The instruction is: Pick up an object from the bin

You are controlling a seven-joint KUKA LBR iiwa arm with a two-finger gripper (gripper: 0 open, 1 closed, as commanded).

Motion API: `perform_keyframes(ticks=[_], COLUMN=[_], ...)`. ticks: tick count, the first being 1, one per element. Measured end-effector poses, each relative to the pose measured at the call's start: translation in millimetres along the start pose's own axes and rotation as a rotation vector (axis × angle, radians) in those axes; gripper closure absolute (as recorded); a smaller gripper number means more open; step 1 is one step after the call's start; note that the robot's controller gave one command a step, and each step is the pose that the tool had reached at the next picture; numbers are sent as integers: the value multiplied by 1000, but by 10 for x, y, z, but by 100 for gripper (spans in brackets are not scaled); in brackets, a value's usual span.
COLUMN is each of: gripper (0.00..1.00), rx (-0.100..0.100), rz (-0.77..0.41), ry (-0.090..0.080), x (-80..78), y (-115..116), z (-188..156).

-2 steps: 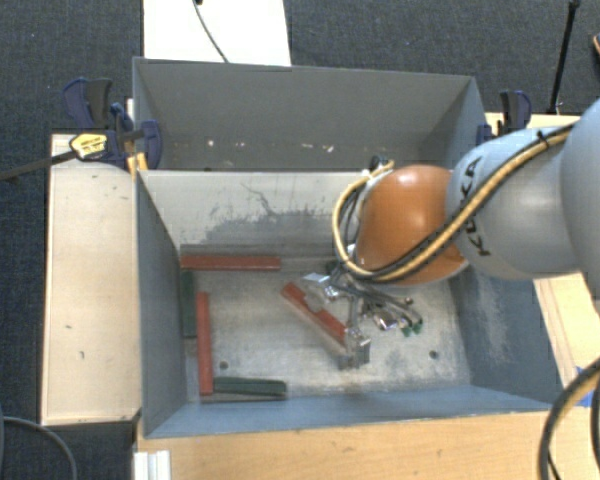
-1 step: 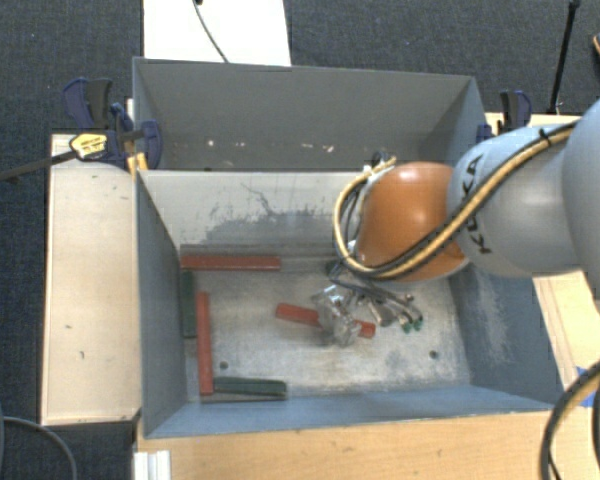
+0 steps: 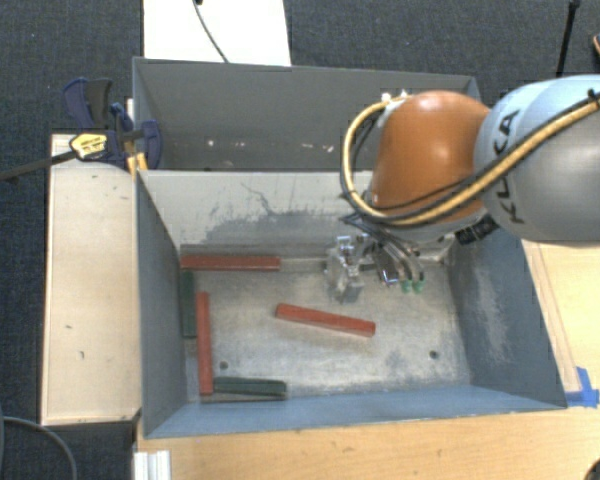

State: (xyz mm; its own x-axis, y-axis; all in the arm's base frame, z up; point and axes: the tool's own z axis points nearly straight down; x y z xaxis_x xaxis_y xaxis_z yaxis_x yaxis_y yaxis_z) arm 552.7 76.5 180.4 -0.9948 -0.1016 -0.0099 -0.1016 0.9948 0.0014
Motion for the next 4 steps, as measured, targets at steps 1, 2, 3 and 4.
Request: perform_keyframes(ticks=[1, 2, 3, 4], gripper=[0, 0, 100, 100], rx=[0, 2, 1, 0], rz=[2, 198, 200, 195], ry=[6, 15, 8, -1], x=[14, 367, 344, 246], y=[-7, -188, -184, -167], z=[29, 1127, 1096, -429])
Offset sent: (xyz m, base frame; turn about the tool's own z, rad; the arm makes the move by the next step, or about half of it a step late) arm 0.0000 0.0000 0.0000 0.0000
